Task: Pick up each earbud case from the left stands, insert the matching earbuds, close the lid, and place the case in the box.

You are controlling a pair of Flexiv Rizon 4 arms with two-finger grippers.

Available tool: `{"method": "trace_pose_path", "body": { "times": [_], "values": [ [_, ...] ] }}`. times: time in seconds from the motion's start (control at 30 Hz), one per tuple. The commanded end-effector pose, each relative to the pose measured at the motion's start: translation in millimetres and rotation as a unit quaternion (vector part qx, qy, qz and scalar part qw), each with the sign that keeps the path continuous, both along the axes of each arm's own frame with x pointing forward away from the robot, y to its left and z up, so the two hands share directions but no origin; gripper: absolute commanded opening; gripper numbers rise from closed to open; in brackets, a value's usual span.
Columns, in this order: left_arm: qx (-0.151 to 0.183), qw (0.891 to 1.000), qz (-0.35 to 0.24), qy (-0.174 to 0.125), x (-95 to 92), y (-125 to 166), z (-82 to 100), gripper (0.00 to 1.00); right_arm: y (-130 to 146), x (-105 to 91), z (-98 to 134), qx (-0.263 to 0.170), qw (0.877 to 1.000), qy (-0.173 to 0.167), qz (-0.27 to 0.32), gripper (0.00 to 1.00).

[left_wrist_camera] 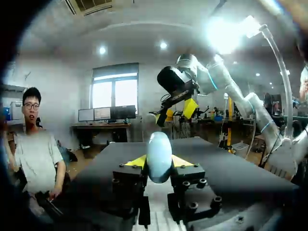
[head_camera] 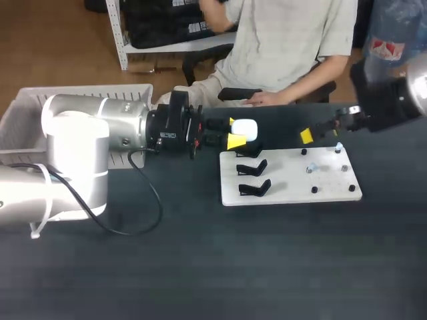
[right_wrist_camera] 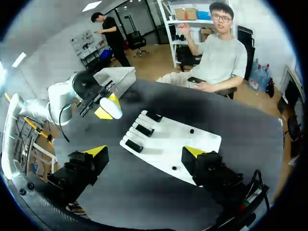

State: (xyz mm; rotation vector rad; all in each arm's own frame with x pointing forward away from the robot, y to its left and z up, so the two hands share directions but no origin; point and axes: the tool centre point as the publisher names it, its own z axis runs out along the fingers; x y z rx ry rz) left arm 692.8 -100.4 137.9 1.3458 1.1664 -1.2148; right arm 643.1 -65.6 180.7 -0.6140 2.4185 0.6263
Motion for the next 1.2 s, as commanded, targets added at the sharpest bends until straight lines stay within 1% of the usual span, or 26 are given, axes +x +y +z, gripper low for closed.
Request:
{"method": "trace_pose_path", "body": {
  "times": [0.03,0.33,0.43,0.7,0.97,1.2],
  "values": [
    [0.000,1.000,-0.002,-0.002,-0.9,0.1,-1.8,0.00,20.9,5.3,-3.6,-0.017,1.000,0.005,-0.003,1.00],
    [-0.001,1.000,-0.002,-0.002,-1.4,0.1,-1.9,0.00,51.2,8.6,-4.7,-0.026,0.999,0.015,0.018,1.00],
    [-0.001,1.000,-0.002,-0.002,-1.4,0.1,-1.9,0.00,61.9,11.6,-4.8,-0.031,0.999,0.017,0.026,1.00],
    [-0.001,1.000,-0.002,-0.002,-1.4,0.1,-1.9,0.00,82.4,22.7,-10.5,-0.035,0.998,0.035,0.040,1.00],
    [-0.001,1.000,-0.002,-0.002,-1.4,0.1,-1.9,0.00,90.8,28.1,-16.4,-0.040,0.997,0.046,0.044,1.00],
    [-0.001,1.000,-0.002,-0.002,-1.4,0.1,-1.9,0.00,91.3,33.6,-20.8,-0.046,0.997,0.054,0.043,1.00]
  ]
}}
